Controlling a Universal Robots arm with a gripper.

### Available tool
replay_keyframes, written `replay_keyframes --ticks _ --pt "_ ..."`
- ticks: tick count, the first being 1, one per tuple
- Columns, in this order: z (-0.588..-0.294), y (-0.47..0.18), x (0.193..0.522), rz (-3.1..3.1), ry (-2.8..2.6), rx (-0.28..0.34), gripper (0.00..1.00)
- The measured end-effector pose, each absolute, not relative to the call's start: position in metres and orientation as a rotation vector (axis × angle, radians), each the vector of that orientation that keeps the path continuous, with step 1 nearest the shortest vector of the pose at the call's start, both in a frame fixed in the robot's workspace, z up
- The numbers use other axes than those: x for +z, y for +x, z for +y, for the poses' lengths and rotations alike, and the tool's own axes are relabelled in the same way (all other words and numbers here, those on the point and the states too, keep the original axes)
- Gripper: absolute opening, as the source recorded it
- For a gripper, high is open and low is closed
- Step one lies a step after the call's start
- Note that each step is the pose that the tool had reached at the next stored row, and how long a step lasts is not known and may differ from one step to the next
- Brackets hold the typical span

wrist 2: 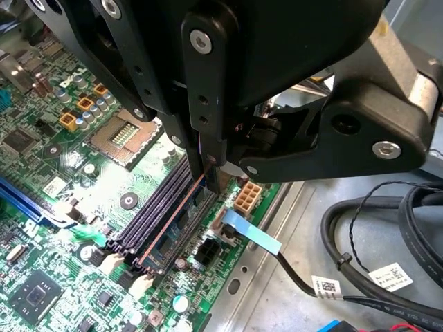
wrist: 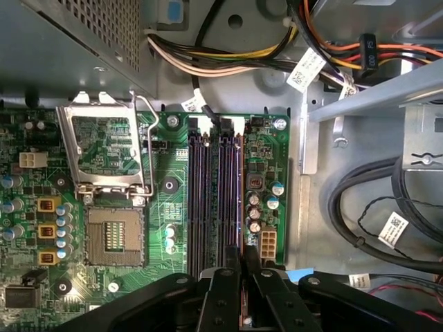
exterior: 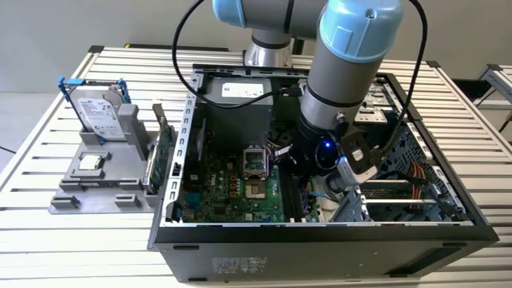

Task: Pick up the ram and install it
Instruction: 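Insert the ram into the slot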

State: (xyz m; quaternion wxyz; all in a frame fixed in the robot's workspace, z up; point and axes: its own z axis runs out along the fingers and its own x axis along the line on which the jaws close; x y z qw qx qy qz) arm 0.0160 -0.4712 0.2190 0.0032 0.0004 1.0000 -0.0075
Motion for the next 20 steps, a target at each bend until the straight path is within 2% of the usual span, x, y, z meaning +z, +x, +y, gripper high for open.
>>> replay_keyframes --ticks 20 --pt "-0.4712 0.0143 0.2137 3.135 0.033 -0.023 0.0"
